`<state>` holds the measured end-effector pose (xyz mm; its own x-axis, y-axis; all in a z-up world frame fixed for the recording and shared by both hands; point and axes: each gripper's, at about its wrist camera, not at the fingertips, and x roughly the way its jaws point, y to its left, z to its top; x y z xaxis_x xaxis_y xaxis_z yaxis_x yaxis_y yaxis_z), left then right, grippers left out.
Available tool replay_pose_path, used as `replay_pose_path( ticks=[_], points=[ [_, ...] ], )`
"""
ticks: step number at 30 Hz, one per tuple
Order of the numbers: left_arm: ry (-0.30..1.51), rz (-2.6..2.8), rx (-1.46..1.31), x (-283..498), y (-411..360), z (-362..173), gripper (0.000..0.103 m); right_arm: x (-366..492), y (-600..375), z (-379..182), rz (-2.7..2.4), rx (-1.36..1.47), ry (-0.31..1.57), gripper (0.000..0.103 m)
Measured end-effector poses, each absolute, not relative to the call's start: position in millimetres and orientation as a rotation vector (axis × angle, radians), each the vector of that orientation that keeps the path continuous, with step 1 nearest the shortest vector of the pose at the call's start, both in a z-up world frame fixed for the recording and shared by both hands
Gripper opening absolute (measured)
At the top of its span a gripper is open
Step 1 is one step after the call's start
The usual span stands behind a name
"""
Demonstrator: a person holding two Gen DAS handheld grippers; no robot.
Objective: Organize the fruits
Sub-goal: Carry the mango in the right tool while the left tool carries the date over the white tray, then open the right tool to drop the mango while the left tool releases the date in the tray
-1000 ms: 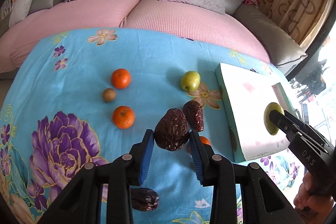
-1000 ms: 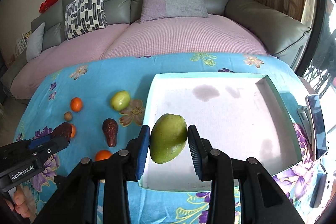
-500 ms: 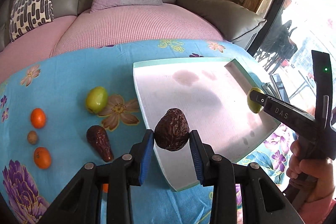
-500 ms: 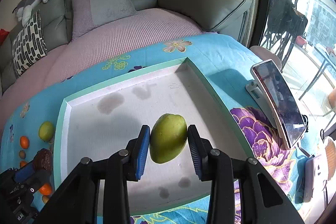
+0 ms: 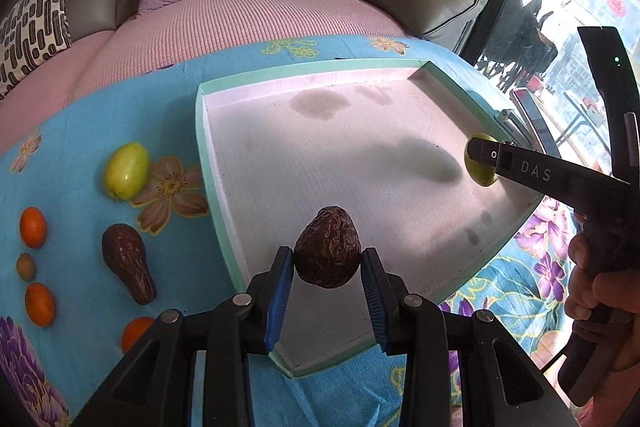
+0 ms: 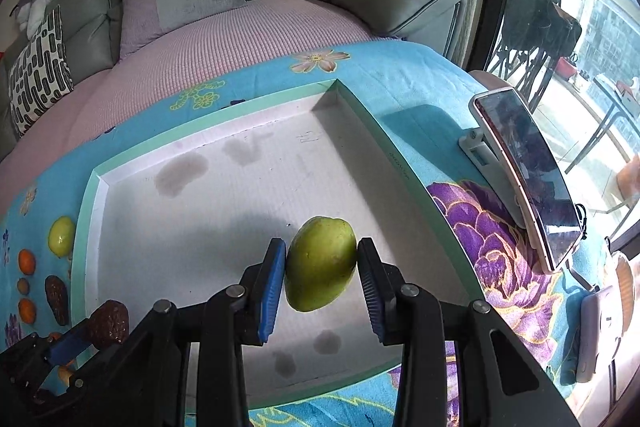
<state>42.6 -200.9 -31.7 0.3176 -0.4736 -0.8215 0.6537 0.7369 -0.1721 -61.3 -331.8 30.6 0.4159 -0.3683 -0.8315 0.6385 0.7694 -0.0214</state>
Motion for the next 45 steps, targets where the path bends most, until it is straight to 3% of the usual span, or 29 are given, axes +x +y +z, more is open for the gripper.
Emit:
replay_pose_path(
  ticks=[30,33,38,40,42,45],
  points=[
    [1.033,-0.732,0.215,44,-198,-32,0.039,-59,-334,23,-0.656,0.323,0.993,0.041],
    [1.026,-0.729,0.214,43,-197,-27,0.051,-58,-332,26,-0.646,0.309,0.984,0.051],
    [0.996,-0.723,0.200,42,-192,-12,0.055,-58,-326,34,-0.637,0.287,0.961,0.051],
    [0.981,-0.707,0.179,45,-186,-5,0.065,-59,-324,38,-0.636,0.282,0.951,0.052],
    [0.971,-0.674,0.153,50,-178,1,0.077,-59,-323,39,-0.634,0.280,0.945,0.066],
    [0.959,-0.615,0.122,59,-165,6,0.088,-58,-323,40,-0.632,0.283,0.942,0.073]
  ],
)
